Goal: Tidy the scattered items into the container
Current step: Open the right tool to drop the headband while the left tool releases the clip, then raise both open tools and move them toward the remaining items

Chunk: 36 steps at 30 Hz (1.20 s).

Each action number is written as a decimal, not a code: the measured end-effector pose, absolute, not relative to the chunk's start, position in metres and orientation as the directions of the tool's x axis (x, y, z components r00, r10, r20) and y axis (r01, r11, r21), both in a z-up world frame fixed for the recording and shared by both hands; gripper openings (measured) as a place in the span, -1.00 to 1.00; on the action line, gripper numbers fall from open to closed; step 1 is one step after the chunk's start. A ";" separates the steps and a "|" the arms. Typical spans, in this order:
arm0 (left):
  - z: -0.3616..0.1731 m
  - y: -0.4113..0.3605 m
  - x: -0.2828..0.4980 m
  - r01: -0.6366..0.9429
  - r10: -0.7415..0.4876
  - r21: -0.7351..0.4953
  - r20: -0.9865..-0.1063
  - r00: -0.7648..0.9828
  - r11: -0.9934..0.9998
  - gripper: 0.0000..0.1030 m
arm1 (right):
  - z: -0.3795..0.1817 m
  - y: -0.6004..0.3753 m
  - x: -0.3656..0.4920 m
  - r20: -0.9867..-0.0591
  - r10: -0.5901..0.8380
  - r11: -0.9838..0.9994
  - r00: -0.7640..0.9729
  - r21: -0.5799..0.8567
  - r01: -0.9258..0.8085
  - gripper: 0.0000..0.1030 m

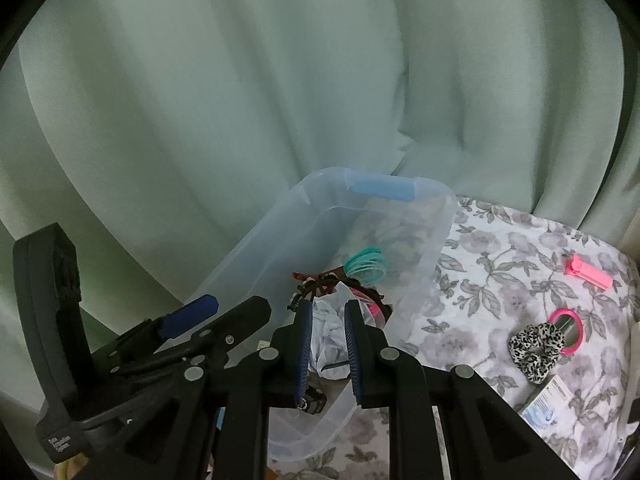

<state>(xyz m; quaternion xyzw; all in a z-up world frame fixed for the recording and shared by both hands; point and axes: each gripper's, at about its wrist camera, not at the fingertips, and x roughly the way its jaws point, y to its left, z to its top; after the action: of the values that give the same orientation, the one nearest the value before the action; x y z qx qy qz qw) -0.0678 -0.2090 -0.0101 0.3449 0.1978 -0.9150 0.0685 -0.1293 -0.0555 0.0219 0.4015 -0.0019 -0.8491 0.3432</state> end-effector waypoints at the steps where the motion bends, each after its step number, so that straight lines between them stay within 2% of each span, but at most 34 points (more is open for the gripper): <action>1: -0.008 -0.207 -0.067 0.260 0.010 -0.312 -0.656 -0.755 -0.914 0.41 | 0.023 -0.053 -0.127 -0.677 -0.586 -0.765 -0.446 0.280 0.580 -0.63; 18: 0.026 -0.153 -0.050 0.169 0.018 -0.246 -0.614 -0.789 -0.954 0.41 | 0.042 0.010 -0.091 -0.608 -0.597 -0.787 -0.524 0.315 0.531 -0.63; 29: 0.040 -0.121 -0.036 0.107 0.045 -0.218 -0.593 -0.804 -0.970 0.42 | 0.045 0.072 -0.070 -0.564 -0.570 -0.821 -0.598 0.366 0.437 -0.63; 36: 0.045 -0.092 -0.038 0.045 0.078 -0.188 -0.598 -0.798 -0.981 0.50 | 0.045 0.109 -0.060 -0.534 -0.536 -0.842 -0.654 0.392 0.371 -0.63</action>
<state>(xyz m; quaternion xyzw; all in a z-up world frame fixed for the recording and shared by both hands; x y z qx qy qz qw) -0.0379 -0.0920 0.0454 0.3180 0.0969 -0.9431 -0.0089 -0.0599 0.1094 0.0450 0.3314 -0.1249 -0.9007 0.2517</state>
